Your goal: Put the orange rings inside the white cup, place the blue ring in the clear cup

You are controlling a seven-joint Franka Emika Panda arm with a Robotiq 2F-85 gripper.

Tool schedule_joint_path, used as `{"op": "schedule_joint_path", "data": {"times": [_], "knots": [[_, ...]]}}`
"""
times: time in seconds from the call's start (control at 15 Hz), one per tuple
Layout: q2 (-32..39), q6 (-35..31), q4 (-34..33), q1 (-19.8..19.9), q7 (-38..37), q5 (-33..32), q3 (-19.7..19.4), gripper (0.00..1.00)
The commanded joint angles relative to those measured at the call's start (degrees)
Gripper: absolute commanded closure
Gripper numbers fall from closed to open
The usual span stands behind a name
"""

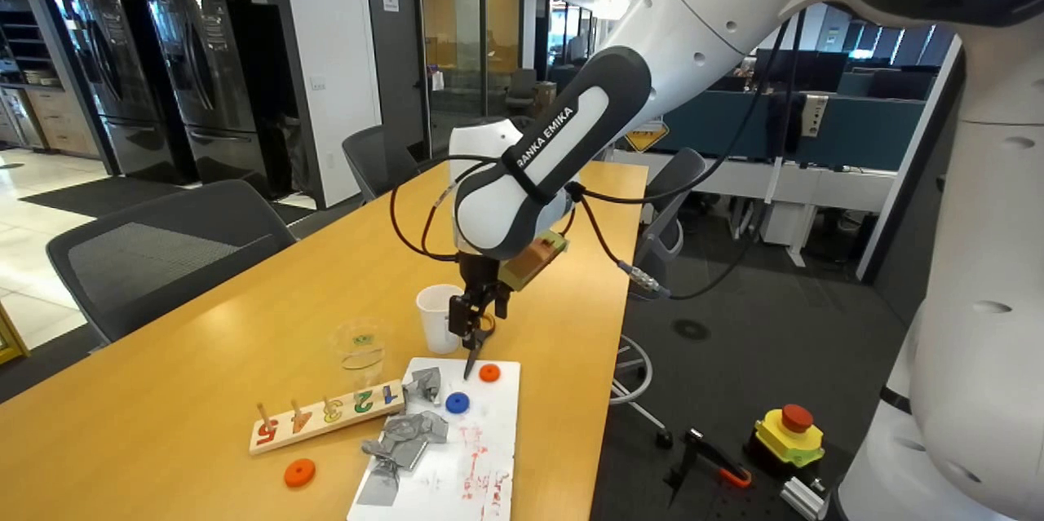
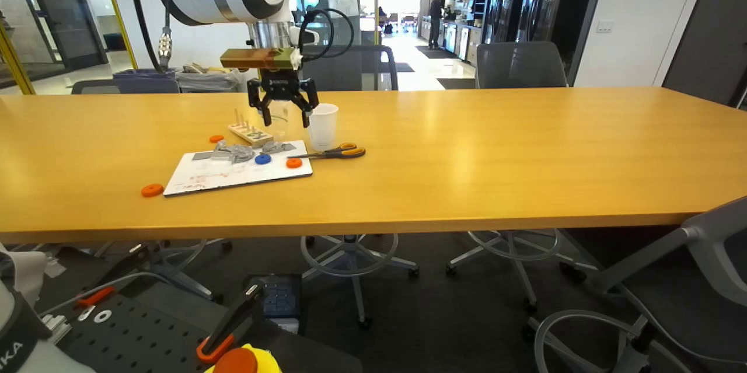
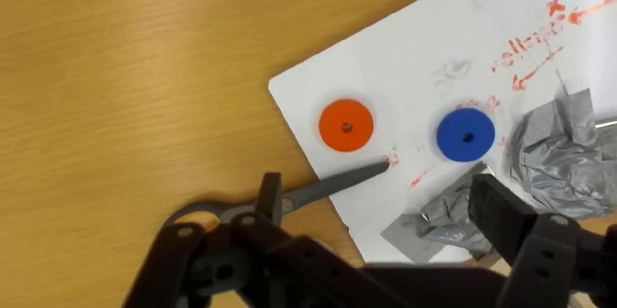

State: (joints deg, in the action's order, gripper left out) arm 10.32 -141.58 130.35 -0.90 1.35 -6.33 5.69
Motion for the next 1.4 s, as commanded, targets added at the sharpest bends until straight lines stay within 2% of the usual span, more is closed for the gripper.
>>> {"op": "schedule_joint_path", "data": {"times": [0.0, 0.47, 0.8, 1.33], "knots": [[-0.05, -2.63, 2.45, -1.14, -1.11, -1.84, -1.97, 0.0], [4.5, -10.12, 5.04, -1.05, -0.62, 0.39, -2.22, 0.0], [8.43, -16.8, 4.73, -1.76, -2.14, -0.36, -3.05, 0.0], [11.13, -19.08, 2.62, -2.41, -2.85, -0.05, -4.11, 0.0]]}}
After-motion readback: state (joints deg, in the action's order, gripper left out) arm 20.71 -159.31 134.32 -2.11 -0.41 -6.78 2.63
